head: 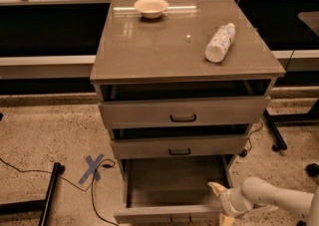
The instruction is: Close bottom drawer
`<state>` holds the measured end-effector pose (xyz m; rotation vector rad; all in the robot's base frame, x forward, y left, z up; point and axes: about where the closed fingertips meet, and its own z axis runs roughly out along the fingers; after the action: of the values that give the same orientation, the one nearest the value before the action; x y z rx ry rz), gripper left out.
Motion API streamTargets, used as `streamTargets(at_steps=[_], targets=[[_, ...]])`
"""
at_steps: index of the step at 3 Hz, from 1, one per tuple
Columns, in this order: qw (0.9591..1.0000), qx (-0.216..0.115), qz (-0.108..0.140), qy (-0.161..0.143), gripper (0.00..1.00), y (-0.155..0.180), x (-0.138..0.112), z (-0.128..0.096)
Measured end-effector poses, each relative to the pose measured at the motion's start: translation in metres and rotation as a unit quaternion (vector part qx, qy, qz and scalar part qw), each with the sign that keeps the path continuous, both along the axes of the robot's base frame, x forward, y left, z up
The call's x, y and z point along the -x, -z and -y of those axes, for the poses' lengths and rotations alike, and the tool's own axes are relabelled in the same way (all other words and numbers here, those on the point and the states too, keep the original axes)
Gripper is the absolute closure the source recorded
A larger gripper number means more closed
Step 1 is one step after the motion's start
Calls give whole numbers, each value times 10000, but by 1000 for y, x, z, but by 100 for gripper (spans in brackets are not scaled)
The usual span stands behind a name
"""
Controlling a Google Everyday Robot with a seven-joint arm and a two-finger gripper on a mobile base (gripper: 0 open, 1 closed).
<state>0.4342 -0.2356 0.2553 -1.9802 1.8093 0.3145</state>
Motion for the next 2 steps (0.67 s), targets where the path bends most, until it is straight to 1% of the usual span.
streamTargets(at_steps=[1, 2], targets=[[9998, 144, 147, -35, 0, 28, -7, 2], [9996, 181, 189, -99, 14, 59, -22, -2]])
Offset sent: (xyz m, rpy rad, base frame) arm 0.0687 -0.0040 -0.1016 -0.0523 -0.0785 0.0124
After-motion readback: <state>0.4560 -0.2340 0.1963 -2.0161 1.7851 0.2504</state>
